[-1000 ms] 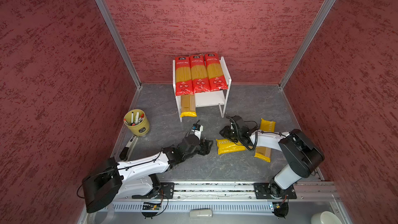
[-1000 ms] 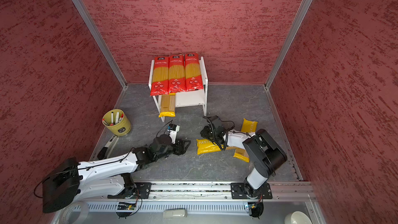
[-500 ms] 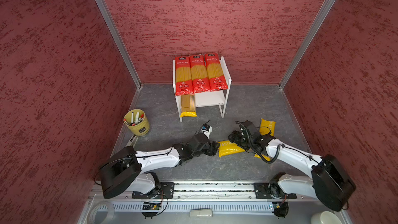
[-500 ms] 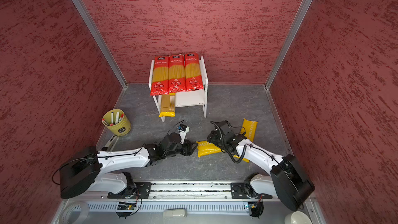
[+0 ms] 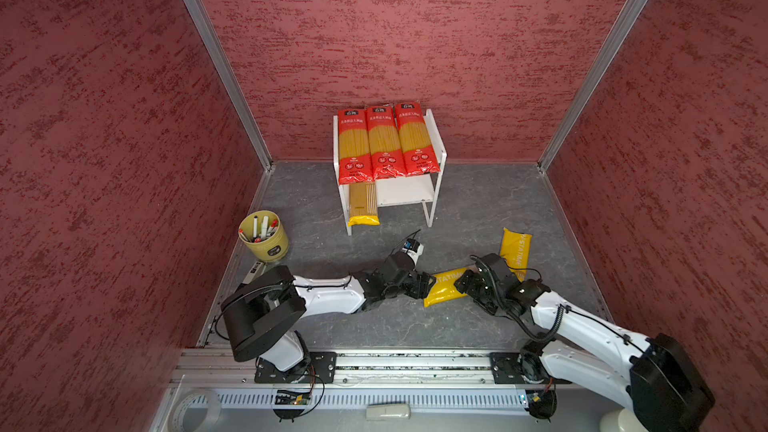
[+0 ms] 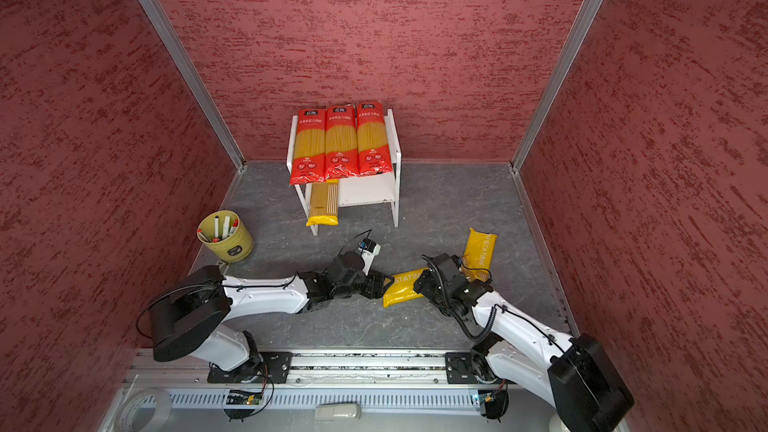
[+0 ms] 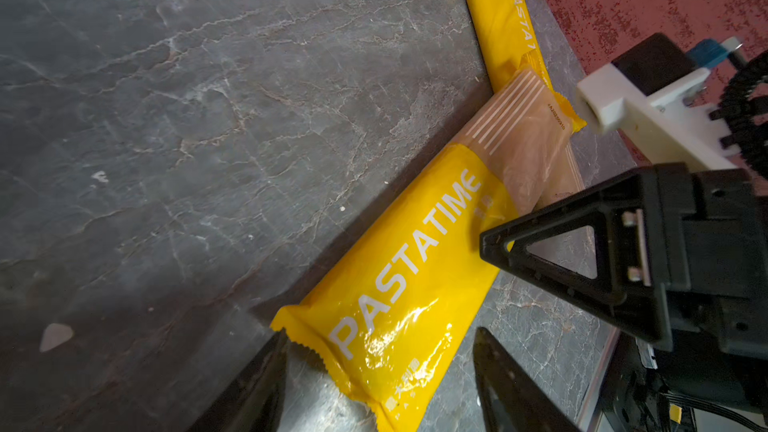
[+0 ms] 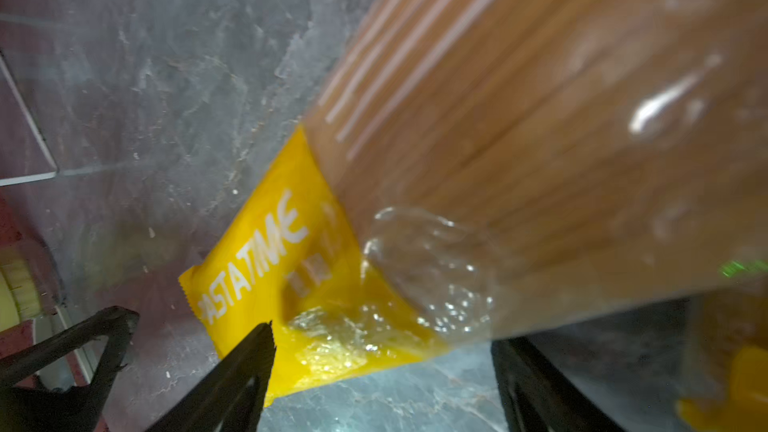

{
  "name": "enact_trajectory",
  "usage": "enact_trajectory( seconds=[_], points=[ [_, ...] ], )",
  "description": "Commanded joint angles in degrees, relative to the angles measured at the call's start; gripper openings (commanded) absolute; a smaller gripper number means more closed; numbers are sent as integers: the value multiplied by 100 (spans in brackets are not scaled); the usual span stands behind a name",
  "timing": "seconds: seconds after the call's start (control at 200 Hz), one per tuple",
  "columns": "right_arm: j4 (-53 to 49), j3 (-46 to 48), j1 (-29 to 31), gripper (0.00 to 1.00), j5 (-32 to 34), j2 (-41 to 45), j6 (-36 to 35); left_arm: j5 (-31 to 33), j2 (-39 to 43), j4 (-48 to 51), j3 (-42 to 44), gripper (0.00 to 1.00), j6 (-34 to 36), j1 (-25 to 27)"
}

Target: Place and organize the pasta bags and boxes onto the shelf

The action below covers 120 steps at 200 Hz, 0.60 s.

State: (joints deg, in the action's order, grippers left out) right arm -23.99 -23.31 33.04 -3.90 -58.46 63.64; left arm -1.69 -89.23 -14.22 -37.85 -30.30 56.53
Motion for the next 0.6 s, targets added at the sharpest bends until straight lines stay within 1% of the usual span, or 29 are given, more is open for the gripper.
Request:
enact_trajectory(
  seconds=[0.0,0.07,0.14,0.245,0.371,0.456,0.596],
  points=[
    [-199,0,-166,85,122,26,168,-252,-189,-201,-107,70,104,-46],
    [-208,71,-290,86,164,48,89,-326,-283,-232,-138,70,95,-47],
    [-4,220,-469,86,171,101,27,-365,-374,-263,-167,70,104,-46],
    [815,533,-729,86,52,184,70,-458,-500,-295,-222,70,97,-71],
    [1683,582,-763,85,74,174,-44,-663,-638,-379,-230,69,69,-147],
    [2040,538,-759,83,111,-43,-118,-732,-720,-476,-166,67,47,-161],
    [2697,321,-762,82,-102,-828,-284,-875,-811,-611,-56,64,-102,-170]
  ],
)
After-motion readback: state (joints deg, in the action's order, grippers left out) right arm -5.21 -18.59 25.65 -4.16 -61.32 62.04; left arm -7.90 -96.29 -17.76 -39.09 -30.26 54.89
